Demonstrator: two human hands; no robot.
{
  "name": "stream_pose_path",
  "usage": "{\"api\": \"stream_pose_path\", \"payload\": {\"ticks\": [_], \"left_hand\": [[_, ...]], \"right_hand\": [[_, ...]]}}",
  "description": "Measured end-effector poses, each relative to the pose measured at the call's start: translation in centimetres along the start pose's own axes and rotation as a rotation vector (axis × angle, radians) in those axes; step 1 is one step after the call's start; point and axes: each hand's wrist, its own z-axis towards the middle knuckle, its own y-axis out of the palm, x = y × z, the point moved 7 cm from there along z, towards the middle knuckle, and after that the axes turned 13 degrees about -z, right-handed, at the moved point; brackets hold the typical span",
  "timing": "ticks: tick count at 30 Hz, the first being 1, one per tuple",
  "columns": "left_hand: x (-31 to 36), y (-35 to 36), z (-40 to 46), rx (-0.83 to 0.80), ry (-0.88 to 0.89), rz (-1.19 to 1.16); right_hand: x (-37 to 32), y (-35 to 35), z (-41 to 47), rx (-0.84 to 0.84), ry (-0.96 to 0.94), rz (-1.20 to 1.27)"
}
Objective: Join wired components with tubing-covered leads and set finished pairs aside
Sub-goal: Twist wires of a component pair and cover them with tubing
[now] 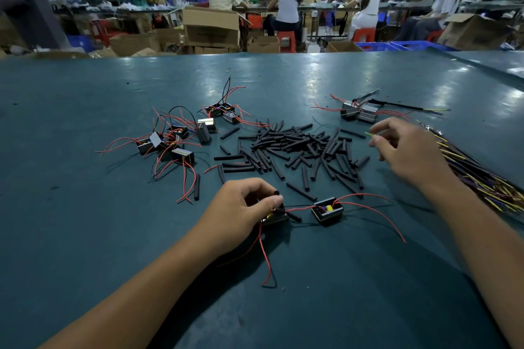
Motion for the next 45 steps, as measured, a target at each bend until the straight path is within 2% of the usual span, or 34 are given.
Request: {"api": "stream_pose_path", "payload": {"ticks": [4,8,13,18,21,23,27,30,32,35,37,39,45], "left_hand": [[-0.4,-0.5,0.1,0.036,-0.068,-0.091],[-0.5,-1.0,0.4,0.031,-0.054,-0.061],[-1.0,-1.7,0.5,0.085,-0.067,-0.152],[-0.9,-1.5,0.5,0.076,-0.045,-0.108],[-0.8,-2.1,0.6,0.109,-0.065,-0.172],[-0.8,-2.6,0.8,0.123,-0.084,-0.245],[-0.7,-2.2,0.7,-0.015,-0.128,-0.374],[-0.4,-1.5,0.4,-0.142,-0.141,-0.355],[-0.3,-1.3,0.2,-0.186,-0.149,-0.314],[-0.1,-1.2,0.0,-0.256,-0.150,-0.261],[0.1,-0.8,-0.4,-0.354,-0.146,-0.220],[0.2,-0.3,-0.7,-0.445,-0.149,-0.160],[0.4,-0.2,-1.0,-0.497,-0.150,-0.035]], "right_hand": [[-0.4,1.3,-0.4,-0.107,-0.028,-0.074],[-0.5,2.4,-0.8,-0.193,-0.036,-0.154],[-0.1,3.4,-1.0,-0.301,-0.007,-0.302],[-0.1,2.5,-0.9,-0.224,0.034,-0.243],[-0.6,1.7,-0.8,-0.160,0.012,-0.168],[-1.4,1.7,-1.1,-0.180,-0.032,-0.161],[-3.0,2.2,-1.8,-0.244,-0.113,-0.182],[-3.6,2.6,-2.1,-0.300,-0.108,-0.238],[-4.9,2.3,-2.4,-0.262,-0.155,-0.255],[-9.2,1.3,-4.1,-0.176,-0.322,-0.090],[-12.0,1.9,-5.8,-0.262,-0.404,-0.002],[-13.7,3.3,-6.8,-0.390,-0.407,0.024],[-15.3,6.5,-7.2,-0.617,-0.362,-0.247]]}}
